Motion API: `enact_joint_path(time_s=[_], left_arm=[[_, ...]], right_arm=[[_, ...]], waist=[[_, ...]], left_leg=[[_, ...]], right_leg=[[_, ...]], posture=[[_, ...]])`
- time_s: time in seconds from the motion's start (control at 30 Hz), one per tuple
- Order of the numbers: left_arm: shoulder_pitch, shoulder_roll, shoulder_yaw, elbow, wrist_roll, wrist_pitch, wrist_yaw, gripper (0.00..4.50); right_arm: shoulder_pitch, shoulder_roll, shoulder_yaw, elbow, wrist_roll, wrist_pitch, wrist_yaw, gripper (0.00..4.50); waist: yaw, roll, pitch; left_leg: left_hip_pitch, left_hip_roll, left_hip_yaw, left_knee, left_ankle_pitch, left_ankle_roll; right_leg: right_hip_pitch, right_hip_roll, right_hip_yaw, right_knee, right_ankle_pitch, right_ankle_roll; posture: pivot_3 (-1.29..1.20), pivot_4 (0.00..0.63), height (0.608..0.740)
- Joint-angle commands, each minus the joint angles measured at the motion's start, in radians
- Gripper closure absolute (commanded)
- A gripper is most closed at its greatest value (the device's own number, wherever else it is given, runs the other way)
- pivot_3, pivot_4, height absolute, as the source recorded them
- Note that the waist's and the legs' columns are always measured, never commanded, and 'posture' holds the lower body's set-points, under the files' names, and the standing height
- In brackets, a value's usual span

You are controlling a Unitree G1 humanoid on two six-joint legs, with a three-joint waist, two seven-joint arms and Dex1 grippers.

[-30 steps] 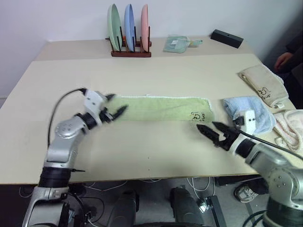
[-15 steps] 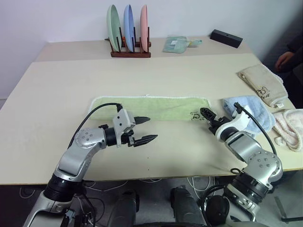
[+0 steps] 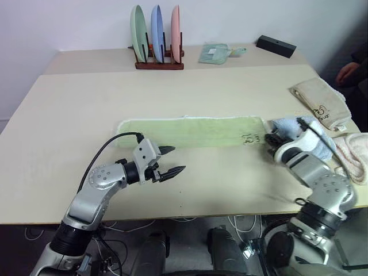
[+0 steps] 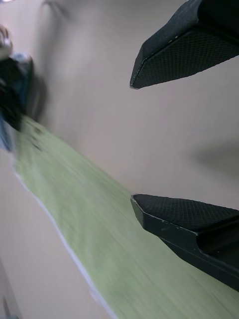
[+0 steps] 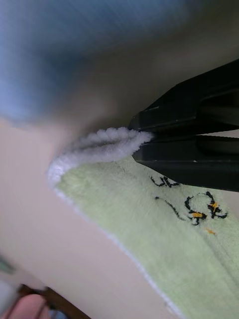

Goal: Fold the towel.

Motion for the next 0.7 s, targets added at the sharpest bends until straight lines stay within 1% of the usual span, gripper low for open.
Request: enact_joint_path(time_s=[0.03,0.1,0.17,0.2,0.3,0.33,0.4,0.57,0.7], left_arm=[[-0.012,0.001,0.022,-0.004,0.012,-0.028,0.005,1.05],[-0.024,-0.006,0.024,0.014,0.015,-0.032,0.006,1.05],[-0.039,-0.016,0.017,0.032,0.023,-0.039,0.007,1.05],[-0.047,-0.022,0.013,0.04,0.027,-0.044,0.007,1.05],[-0.064,-0.038,0.007,0.056,0.035,-0.05,0.008,1.05],[-0.067,-0.042,0.007,0.059,0.037,-0.051,0.008,1.05],[-0.07,-0.05,0.007,0.063,0.043,-0.053,0.011,1.05],[-0.059,-0.059,0.017,0.054,0.051,-0.051,0.03,1.05],[-0.039,-0.055,0.02,0.032,0.05,-0.046,0.04,1.05]], right_arm=[[0.012,-0.119,0.042,-0.111,0.037,0.018,0.083,4.46],[0.027,-0.218,0.13,-0.153,0.016,0.014,0.159,4.46],[0.02,-0.299,0.256,-0.194,-0.01,-0.008,0.241,4.46],[0.007,-0.336,0.346,-0.22,-0.029,-0.02,0.283,4.46],[-0.032,-0.406,0.587,-0.271,-0.09,-0.057,0.39,4.46],[-0.04,-0.417,0.631,-0.272,-0.11,-0.071,0.412,4.46],[-0.067,-0.35,0.735,-0.208,-0.173,-0.106,0.391,4.46],[-0.08,-0.252,0.9,-0.093,-0.302,-0.195,0.409,4.46],[-0.088,-0.204,0.924,-0.03,-0.365,-0.234,0.419,4.46]], waist=[[-0.002,0.0,0.0],[-0.004,0.0,0.0],[-0.007,0.001,0.0],[-0.007,0.0,0.0],[-0.005,0.0,0.0],[-0.003,0.0,0.0],[-0.001,-0.001,0.0],[0.005,-0.002,0.0],[0.002,-0.002,0.0]], left_leg=[[0.0,0.0,0.0,0.0,0.0,0.0],[0.0,0.0,0.0,0.0,0.0,0.0],[0.0,0.0,0.001,0.0,0.0,0.0],[0.001,0.0,0.001,0.0,0.0,0.0],[0.001,0.001,0.001,0.0,0.0,0.0],[0.0,0.001,0.001,0.0,0.0,0.0],[0.0,0.001,0.001,0.0,0.0,0.001],[-0.001,0.001,0.001,0.0,0.0,0.001],[-0.001,0.001,0.001,0.0,0.0,0.001]], right_leg=[[0.0,0.0,0.0,0.0,0.0,0.0],[0.0,0.0,0.0,0.0,0.0,0.0],[0.0,0.0,0.0,0.0,0.0,0.0],[0.0,0.0,0.0,-0.001,0.0,0.0],[0.0,0.001,0.0,-0.001,0.0,0.0],[0.0,0.001,0.0,-0.001,0.0,0.0],[0.0,0.001,0.0,-0.002,0.0,0.0],[-0.001,0.0,0.0,-0.003,0.0,0.0],[-0.001,0.0,0.0,-0.002,0.0,0.0]], posture=[[0.0,0.15,0.74],[0.0,0.15,0.74],[0.0,0.15,0.74],[0.0,0.15,0.74],[0.0,0.15,0.74],[0.0,0.15,0.74],[0.0,0.15,0.74],[0.0,0.15,0.74],[0.0,0.15,0.74]])
